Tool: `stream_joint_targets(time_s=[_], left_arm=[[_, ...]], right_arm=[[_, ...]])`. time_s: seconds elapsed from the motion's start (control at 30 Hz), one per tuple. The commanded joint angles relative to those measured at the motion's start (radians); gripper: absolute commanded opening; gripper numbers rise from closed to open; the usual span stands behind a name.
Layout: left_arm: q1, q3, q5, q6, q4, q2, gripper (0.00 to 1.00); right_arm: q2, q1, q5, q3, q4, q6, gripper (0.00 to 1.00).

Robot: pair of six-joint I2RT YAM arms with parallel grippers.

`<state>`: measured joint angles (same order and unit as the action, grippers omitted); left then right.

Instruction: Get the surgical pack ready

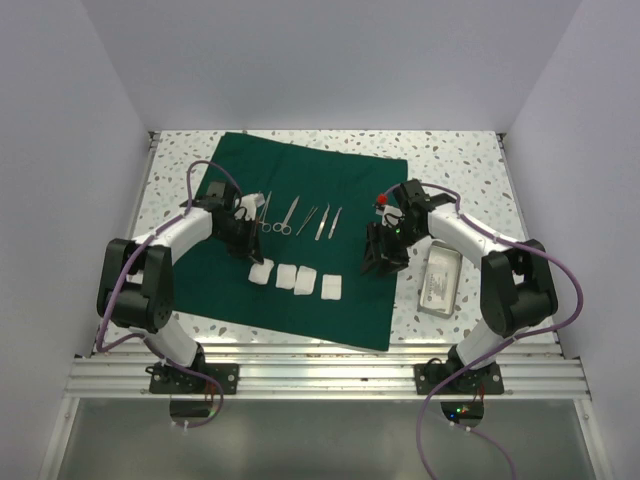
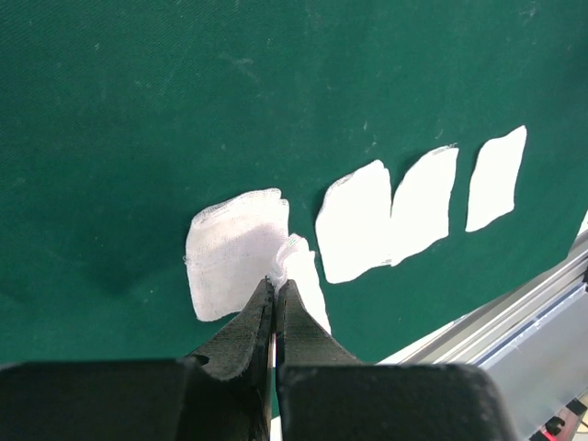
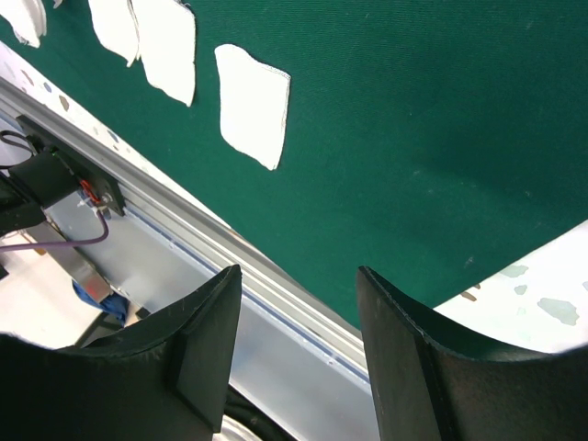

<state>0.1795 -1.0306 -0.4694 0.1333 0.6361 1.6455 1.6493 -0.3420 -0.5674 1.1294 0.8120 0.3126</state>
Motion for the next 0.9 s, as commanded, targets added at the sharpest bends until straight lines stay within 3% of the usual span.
stream_joint_targets(time_s=[0.0,0.87], left_arm=[[0.005,-0.039,-0.020,-0.034,-0.036,0.022,0.00],[0.005,-0.068,0.048,-0.063,-0.073,0.120,0.00]], right_arm=[[-0.002,-0.006,0.000,0.043,0.018,-0.017,0.57],[0.015,-0.006,0.008,0.044,0.022,-0.024,0.57]])
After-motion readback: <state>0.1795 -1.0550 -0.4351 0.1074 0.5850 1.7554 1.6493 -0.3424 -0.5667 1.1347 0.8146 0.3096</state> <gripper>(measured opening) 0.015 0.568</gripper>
